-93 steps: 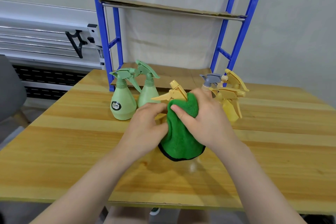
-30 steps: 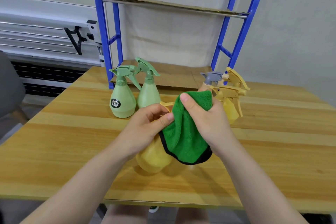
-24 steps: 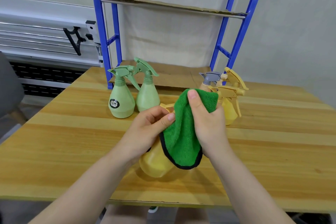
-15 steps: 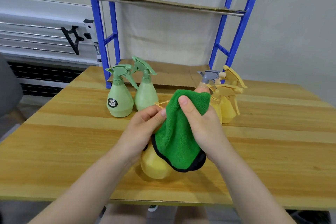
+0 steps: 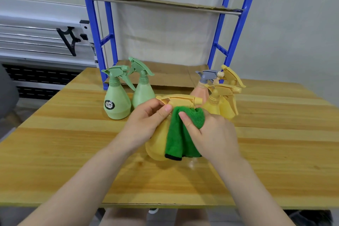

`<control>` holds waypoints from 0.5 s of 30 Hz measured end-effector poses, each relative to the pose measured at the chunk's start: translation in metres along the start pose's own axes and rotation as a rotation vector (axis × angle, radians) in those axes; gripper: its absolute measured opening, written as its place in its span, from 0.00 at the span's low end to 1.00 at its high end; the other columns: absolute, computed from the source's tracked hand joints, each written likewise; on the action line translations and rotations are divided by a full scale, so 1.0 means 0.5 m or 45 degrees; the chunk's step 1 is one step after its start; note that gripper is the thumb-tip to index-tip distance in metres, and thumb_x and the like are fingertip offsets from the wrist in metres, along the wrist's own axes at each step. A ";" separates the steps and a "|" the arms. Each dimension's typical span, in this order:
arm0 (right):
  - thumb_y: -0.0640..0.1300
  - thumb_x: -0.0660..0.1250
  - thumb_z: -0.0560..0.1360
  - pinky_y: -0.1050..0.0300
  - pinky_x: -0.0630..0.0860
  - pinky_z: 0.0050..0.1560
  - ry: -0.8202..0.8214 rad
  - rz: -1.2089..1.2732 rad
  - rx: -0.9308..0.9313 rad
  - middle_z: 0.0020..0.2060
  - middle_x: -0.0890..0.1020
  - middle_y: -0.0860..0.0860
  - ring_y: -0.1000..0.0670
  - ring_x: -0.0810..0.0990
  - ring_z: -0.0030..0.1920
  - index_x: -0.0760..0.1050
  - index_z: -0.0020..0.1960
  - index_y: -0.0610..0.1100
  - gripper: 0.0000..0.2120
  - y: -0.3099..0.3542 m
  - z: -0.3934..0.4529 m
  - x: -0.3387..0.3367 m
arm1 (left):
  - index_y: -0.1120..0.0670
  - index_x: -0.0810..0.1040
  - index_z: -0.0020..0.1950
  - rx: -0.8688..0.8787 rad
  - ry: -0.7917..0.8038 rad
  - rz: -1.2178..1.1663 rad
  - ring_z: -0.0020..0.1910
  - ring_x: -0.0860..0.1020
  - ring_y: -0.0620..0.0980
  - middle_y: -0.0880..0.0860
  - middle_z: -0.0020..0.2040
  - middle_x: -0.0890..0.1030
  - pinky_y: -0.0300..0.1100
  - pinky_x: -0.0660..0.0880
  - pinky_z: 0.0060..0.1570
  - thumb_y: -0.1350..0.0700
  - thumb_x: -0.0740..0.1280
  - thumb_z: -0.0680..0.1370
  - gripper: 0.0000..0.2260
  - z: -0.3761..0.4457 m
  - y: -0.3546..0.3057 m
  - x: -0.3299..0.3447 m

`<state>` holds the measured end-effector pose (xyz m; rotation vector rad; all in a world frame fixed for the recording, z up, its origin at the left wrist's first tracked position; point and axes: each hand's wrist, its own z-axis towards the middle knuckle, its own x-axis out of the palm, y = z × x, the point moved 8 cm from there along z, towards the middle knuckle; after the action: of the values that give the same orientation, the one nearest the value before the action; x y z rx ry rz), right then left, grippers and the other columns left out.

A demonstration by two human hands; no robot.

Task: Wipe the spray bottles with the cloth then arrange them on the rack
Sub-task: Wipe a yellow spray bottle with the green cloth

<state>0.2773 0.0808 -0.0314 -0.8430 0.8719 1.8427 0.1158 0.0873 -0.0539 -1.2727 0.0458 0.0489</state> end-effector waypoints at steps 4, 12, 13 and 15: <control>0.76 0.43 0.69 0.55 0.70 0.28 0.064 0.223 0.054 0.28 0.77 0.53 0.50 0.76 0.31 0.71 0.45 0.51 0.33 -0.051 -0.008 0.007 | 0.60 0.78 0.47 -0.024 -0.134 -0.096 0.39 0.74 0.47 0.52 0.39 0.78 0.40 0.72 0.39 0.47 0.65 0.76 0.15 0.023 0.012 -0.012; 0.72 0.57 0.69 0.54 0.75 0.36 0.285 0.462 0.305 0.37 0.79 0.55 0.54 0.78 0.38 0.67 0.52 0.52 0.26 -0.126 -0.030 0.040 | 0.50 0.81 0.53 -0.078 -0.225 -0.051 0.48 0.80 0.48 0.49 0.50 0.84 0.49 0.76 0.52 0.49 0.64 0.81 0.08 0.100 0.048 -0.001; 0.70 0.60 0.71 0.54 0.75 0.38 0.298 0.500 0.331 0.38 0.79 0.54 0.55 0.78 0.40 0.67 0.54 0.52 0.24 -0.131 -0.032 0.044 | 0.50 0.81 0.54 -0.076 -0.232 -0.046 0.50 0.81 0.48 0.49 0.51 0.85 0.48 0.77 0.54 0.50 0.64 0.81 0.08 0.106 0.049 0.005; 0.64 0.67 0.72 0.57 0.74 0.38 0.317 0.581 0.365 0.41 0.79 0.55 0.57 0.78 0.42 0.66 0.56 0.53 0.21 -0.140 -0.035 0.049 | 0.52 0.80 0.56 -0.074 -0.255 -0.053 0.50 0.81 0.50 0.52 0.51 0.84 0.49 0.77 0.53 0.51 0.64 0.81 0.09 0.116 0.054 0.011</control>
<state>0.3357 0.1007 -0.0759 -0.7407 1.5501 1.9490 0.1199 0.1509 -0.0629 -1.3210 -0.1554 0.1420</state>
